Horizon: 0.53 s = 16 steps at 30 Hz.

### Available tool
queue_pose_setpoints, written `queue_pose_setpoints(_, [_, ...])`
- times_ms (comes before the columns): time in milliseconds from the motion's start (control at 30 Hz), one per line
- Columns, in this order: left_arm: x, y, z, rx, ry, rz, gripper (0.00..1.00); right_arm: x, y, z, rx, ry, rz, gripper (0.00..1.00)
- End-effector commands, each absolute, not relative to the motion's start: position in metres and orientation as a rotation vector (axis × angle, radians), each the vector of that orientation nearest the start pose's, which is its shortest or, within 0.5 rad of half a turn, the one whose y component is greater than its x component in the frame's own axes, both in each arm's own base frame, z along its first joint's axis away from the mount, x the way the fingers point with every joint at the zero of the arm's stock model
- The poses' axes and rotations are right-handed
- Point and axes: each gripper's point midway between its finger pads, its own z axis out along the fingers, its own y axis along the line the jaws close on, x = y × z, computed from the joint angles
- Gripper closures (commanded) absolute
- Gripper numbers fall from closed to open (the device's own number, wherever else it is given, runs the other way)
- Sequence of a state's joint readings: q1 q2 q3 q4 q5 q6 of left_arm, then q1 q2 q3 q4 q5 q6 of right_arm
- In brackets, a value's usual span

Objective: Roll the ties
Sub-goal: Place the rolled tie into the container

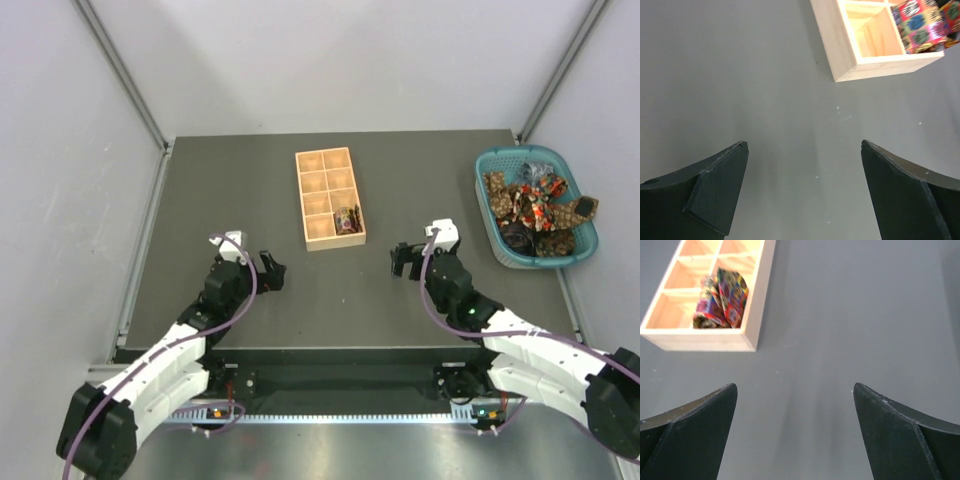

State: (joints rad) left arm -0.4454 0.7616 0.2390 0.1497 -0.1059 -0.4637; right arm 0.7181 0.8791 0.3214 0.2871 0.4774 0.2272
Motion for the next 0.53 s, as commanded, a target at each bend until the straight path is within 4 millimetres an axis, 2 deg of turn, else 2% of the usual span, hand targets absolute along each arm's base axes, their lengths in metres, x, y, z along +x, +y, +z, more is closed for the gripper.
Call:
queue_pose_setpoints(0, [0.277, -0.130, 0.121, -0.106, 1.881, -0.526, 0.01, 0.285, 0.157, 0.175, -0.064, 1.688, 0.310, 0.00])
queue_pose_setpoints(500, [0.270, -0.152, 0.115, 0.030, 1.926, -0.617, 0.03, 0.283, 0.162, 0.174, -0.068, 1.688, 0.353, 0.01])
